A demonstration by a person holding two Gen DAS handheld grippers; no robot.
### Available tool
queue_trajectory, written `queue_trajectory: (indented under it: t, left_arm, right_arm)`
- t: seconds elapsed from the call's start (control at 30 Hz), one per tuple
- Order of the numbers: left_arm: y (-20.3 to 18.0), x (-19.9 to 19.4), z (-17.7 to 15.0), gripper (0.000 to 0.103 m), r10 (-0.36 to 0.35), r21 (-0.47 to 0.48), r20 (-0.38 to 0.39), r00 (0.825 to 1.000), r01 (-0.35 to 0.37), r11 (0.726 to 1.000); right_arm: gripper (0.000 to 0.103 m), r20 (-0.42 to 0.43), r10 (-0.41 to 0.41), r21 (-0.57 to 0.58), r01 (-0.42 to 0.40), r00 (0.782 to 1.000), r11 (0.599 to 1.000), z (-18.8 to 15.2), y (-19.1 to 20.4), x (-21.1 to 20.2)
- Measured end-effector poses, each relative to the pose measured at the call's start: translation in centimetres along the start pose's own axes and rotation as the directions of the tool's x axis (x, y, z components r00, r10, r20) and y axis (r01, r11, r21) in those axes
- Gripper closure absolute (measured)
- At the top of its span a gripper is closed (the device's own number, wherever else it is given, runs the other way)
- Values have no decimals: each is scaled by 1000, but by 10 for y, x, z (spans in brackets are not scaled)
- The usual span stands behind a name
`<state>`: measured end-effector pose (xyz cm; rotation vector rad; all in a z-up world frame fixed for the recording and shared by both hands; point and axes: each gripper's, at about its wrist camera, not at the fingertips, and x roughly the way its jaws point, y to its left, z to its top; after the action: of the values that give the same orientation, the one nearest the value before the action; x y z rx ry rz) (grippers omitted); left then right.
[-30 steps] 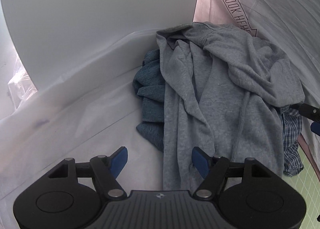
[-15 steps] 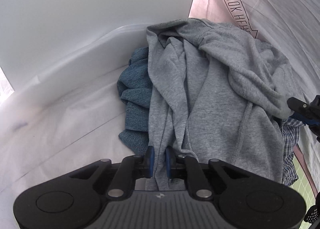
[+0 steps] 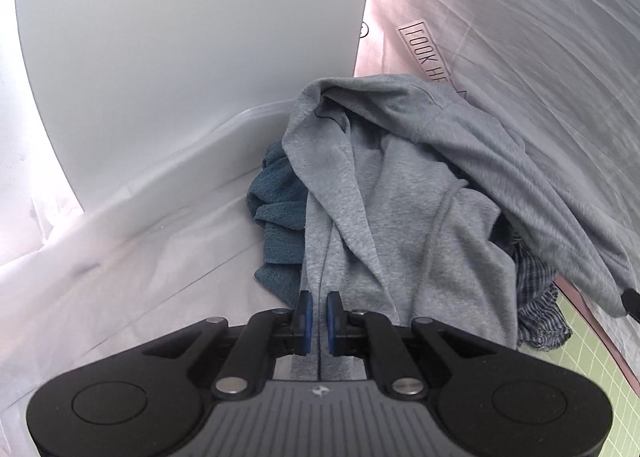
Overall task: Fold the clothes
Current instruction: 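Grasp the grey hoodie with both grippers and pull it onto the mat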
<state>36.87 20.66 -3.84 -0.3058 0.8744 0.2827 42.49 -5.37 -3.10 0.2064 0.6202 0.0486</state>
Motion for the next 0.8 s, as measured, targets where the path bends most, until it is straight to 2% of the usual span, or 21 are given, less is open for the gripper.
queue_trajectory:
  t: [0.17,0.33,0.47,0.6,0.73,0.8]
  left_arm:
    - [-21,-44,-28,95,-30,61,22,999,29,998]
    - [-47,-82,-74,95,-71,144,-4,997,71,987]
    - [-75,-119,-132,95,-93,228,-34,995,99,969]
    - [-105,-155,-206,95,-116,296,-97,989,140,945]
    - [-144,-189,-284,95,-155,338,-193,969,213,917]
    - [-167,-206,-323,95,-177,358,-238,955,256,898]
  right_arm:
    - [97,48,-93,-22,94,995,995,-13,-37,-56]
    - [97,77,-195,-8,196,978,981,-41,-89,-118]
    - [97,53,-263,46,261,963,964,-81,-139,-166]
    - [97,17,-331,57,330,943,942,-124,-193,-214]
    - [97,-4,-429,35,429,903,903,-161,-255,-260]
    - [97,-22,-480,60,481,877,875,-176,-300,-287]
